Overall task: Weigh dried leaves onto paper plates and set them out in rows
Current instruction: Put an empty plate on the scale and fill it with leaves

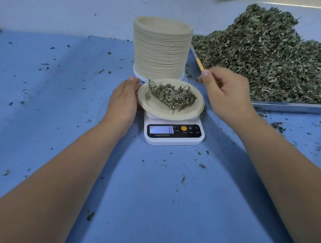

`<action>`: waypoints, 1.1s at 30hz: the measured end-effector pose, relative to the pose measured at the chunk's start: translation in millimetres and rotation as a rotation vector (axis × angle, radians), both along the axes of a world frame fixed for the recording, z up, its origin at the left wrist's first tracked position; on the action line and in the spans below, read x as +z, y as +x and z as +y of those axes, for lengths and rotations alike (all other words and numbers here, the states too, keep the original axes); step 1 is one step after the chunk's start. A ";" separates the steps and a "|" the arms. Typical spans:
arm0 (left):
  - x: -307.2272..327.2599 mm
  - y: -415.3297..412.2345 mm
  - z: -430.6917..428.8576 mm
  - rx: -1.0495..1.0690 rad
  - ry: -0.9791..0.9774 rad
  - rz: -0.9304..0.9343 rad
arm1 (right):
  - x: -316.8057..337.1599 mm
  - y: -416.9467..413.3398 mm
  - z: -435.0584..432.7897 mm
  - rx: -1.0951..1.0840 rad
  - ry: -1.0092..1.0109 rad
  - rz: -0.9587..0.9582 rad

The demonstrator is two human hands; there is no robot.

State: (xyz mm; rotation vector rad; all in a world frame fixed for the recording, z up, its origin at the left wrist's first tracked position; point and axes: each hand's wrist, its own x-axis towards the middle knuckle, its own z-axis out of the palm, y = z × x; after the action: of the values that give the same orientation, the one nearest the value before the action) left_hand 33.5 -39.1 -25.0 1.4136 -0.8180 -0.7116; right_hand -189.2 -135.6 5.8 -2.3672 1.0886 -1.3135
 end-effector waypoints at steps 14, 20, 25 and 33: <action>-5.3 3.9 -3.2 -0.007 -0.001 0.002 | -11.5 -16.2 -21.8 -0.126 -0.051 0.043; -7.5 5.1 -6.1 0.001 -0.003 0.028 | -13.6 -17.5 -22.6 -0.109 -0.028 0.023; -8.7 7.1 -6.1 -0.006 0.002 0.011 | -9.4 -18.6 -20.1 -0.125 -0.064 0.087; -9.1 7.2 -7.5 0.000 0.018 0.015 | -9.2 -53.9 -48.5 -0.480 0.073 0.466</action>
State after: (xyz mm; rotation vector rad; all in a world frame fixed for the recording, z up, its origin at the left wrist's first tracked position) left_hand 40.7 -46.5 -34.0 1.4229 -0.8015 -0.7305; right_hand -243.1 -184.2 -3.4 -2.5158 1.8945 -0.8174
